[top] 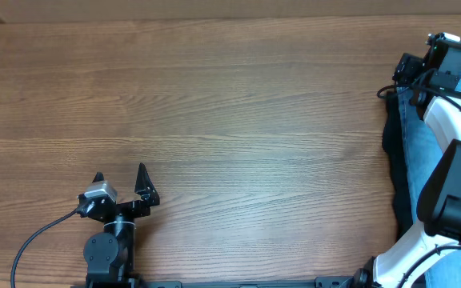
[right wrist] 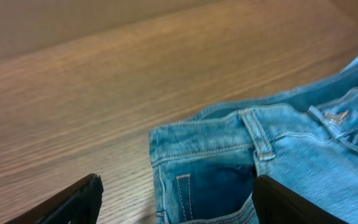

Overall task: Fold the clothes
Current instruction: 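Reach the right gripper to the light blue jeans waistband on the stack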

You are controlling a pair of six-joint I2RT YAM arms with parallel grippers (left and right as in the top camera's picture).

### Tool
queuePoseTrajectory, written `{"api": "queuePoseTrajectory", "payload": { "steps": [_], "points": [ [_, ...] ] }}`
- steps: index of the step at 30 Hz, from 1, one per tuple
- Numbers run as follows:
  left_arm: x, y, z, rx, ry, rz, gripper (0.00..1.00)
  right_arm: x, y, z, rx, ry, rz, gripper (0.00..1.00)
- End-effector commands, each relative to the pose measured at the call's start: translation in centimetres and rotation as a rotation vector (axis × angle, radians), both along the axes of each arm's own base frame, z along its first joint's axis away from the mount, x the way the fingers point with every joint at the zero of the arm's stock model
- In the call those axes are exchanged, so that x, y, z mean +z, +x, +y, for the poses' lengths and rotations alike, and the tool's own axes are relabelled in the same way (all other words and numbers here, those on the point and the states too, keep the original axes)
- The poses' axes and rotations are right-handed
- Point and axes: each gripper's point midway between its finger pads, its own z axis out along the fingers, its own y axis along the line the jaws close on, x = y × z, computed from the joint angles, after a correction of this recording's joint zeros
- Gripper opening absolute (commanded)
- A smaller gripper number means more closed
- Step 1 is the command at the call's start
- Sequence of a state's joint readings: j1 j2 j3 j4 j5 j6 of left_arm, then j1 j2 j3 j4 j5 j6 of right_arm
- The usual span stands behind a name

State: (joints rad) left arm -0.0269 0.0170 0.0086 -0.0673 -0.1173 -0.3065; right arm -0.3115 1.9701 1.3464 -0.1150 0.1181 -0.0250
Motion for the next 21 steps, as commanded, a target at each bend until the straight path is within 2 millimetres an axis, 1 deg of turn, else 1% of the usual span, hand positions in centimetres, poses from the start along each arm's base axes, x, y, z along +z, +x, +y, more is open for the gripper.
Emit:
{"api": "queuePoseTrajectory", "payload": {
  "steps": [1, 2, 4, 5, 7, 9, 10, 14, 15, 17, 19, 21],
  "points": [
    [0.0, 0.0, 0.1, 0.005, 0.023, -0.004, 1.00, 0.0, 1.5, -0.7, 0.002, -0.056, 0.009, 0.80],
    [0.0, 0.0, 0.1, 0.005, 0.023, -0.004, 1.00, 0.1, 2.0, -0.6, 0.020, -0.074, 0.012, 0.79],
    [0.0, 0.0, 0.1, 0.005, 0.023, -0.004, 1.00, 0.9, 3.7, -0.8, 0.016, -0.124, 0.029, 0.79],
    [0.0, 0.0, 0.1, 0.004, 0.023, -0.004, 1.00, 1.0, 4.0, -0.7, 0.020, -0.122, 0.030, 0.78],
    [0.0, 0.0, 0.1, 0.005, 0.023, -0.004, 1.00, 1.1, 5.3, 0.1, 0.039, -0.120, 0.035, 0.76],
    [0.0, 0.0, 0.1, 0.005, 0.023, -0.004, 1.00, -0.2, 5.8, 0.8, 0.060, -0.129, 0.057, 0.75],
    [0.0, 0.0, 0.1, 0.005, 0.023, -0.004, 1.00, -0.9, 5.7, 0.6, 0.054, -0.131, 0.069, 0.75],
    [0.0, 0.0, 0.1, 0.005, 0.023, -0.004, 1.00, -5.7, 5.4, 0.6, 0.058, -0.115, 0.148, 0.74],
    [0.0, 0.0, 0.1, 0.005, 0.023, -0.004, 1.00, -6.2, 5.5, 0.5, 0.056, -0.116, 0.150, 0.74],
    [0.0, 0.0, 0.1, 0.005, 0.023, -0.004, 1.00, -6.3, 5.6, 0.5, 0.056, -0.116, 0.147, 0.74],
    [0.0, 0.0, 0.1, 0.005, 0.023, -0.004, 1.00, -6.5, 5.4, 0.4, 0.051, -0.111, 0.153, 0.74],
    [0.0, 0.0, 0.1, 0.005, 0.023, -0.004, 1.00, -6.8, 5.0, -0.2, 0.018, -0.084, 0.156, 0.73]
  ]
}}
